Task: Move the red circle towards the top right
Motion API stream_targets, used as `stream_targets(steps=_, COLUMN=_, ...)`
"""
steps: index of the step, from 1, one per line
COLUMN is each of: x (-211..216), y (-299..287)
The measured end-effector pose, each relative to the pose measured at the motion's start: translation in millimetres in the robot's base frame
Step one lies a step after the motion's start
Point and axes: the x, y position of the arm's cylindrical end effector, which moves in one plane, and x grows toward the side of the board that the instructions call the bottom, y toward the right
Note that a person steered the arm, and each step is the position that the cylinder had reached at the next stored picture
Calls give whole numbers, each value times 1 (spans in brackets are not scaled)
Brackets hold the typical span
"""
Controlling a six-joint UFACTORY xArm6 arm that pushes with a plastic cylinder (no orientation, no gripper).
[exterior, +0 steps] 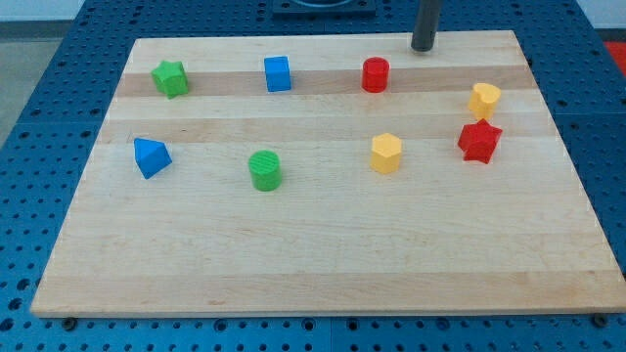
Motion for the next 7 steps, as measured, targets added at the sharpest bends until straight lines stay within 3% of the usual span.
stream_targets(steps=1, x=-11, y=-58)
stream_targets(steps=4, x=-5, y=-131)
stream_targets(steps=5, x=1, y=-131)
stream_targets(steps=6, x=48, y=-119)
stream_targets(steps=7, x=55, y=-117)
